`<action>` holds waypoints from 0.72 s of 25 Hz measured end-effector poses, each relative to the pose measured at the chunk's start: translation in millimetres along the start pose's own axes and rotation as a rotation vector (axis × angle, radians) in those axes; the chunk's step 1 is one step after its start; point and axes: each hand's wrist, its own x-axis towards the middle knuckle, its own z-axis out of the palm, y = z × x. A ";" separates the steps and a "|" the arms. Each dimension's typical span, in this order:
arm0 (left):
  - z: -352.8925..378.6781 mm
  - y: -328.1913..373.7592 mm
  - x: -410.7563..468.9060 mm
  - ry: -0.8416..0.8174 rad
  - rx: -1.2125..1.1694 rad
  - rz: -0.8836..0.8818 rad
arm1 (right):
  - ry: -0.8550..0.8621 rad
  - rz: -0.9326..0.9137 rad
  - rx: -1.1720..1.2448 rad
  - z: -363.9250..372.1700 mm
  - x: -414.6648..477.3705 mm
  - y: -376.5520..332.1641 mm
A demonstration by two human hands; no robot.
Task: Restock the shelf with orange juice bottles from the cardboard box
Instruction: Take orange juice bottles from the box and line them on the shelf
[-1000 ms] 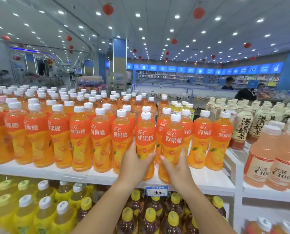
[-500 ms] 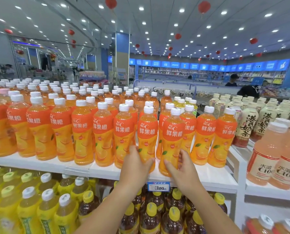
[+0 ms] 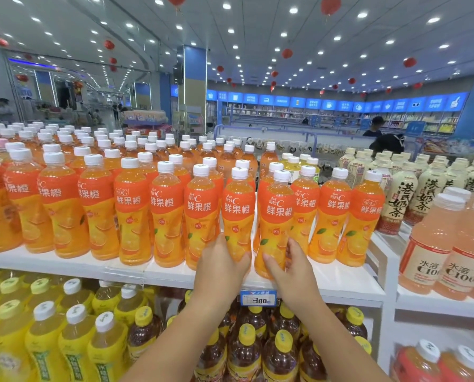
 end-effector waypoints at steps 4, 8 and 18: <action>-2.4 3.0 1.7 -0.016 0.006 -0.012 | -0.016 0.002 0.020 -1.9 0.1 -2.3; -2.7 2.3 4.4 -0.027 0.020 -0.011 | -0.046 0.004 0.036 -3.5 0.6 -1.5; 2.2 -1.6 -1.9 0.009 0.025 -0.024 | -0.075 0.009 -0.005 -5.0 -2.6 -3.3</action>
